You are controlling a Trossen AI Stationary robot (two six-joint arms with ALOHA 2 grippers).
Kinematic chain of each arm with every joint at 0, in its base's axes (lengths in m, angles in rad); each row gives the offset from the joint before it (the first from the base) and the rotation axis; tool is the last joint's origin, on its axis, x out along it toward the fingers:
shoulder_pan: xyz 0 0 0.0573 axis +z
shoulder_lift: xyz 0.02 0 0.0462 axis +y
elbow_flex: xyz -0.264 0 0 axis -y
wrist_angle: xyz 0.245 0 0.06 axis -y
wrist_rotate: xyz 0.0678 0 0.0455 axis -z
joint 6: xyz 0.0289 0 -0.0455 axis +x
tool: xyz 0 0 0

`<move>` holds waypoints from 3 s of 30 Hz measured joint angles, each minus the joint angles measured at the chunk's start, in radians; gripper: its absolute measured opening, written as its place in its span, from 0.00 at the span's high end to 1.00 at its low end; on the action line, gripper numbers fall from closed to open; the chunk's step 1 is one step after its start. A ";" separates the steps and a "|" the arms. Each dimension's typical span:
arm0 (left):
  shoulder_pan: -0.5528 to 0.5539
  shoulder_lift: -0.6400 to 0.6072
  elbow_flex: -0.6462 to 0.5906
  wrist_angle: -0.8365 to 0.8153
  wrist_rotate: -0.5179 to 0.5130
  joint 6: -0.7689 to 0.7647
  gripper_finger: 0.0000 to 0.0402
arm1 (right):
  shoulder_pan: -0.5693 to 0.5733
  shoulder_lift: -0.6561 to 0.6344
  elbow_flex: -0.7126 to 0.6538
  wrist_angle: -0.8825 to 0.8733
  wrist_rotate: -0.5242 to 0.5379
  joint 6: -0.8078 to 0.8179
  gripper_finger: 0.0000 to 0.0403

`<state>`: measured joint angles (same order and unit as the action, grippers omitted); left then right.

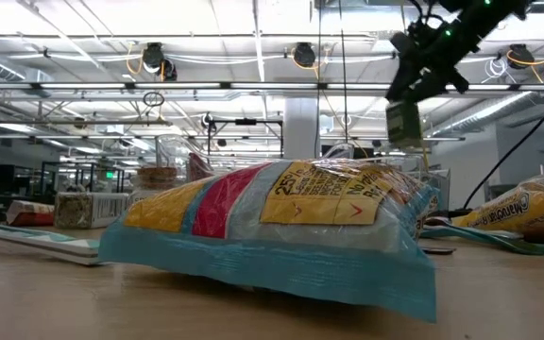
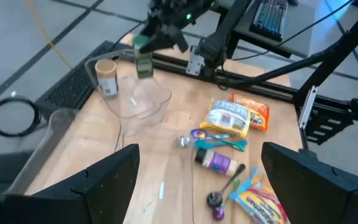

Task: Pick & Place Food Item
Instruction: Put the green seasoning bottle into the top right transparent bin

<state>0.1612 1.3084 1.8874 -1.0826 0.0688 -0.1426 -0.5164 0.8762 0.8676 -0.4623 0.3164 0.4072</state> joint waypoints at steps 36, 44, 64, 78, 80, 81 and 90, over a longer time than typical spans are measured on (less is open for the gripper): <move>0.031 0.176 0.000 0.229 0.010 0.009 0.14 | -0.370 0.114 -0.386 0.532 -0.138 -0.187 0.51; 0.031 0.176 0.000 0.228 0.011 -0.002 0.14 | -0.375 0.205 -0.386 0.652 -0.137 -0.187 0.51; 0.030 0.176 0.000 0.219 0.011 -0.024 0.14 | -0.373 0.267 -0.459 0.780 -0.130 -0.160 0.51; 0.030 0.176 0.000 0.220 0.011 -0.027 0.14 | -0.374 0.223 -0.495 0.779 -0.085 -0.156 0.51; 0.030 0.176 0.000 0.220 0.011 -0.032 0.14 | -0.374 0.223 -0.495 0.777 -0.083 -0.156 0.51; 0.030 0.176 0.000 0.220 0.011 -0.035 0.14 | -0.374 0.223 -0.495 0.777 -0.082 -0.156 0.51; 0.030 0.176 0.000 0.220 0.011 -0.047 0.14 | -0.374 0.223 -0.495 0.776 -0.082 -0.157 0.51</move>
<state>0.1913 1.4841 1.8877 -0.8627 0.0795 -0.1900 -0.8902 1.0992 0.3729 0.3141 0.2340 0.2504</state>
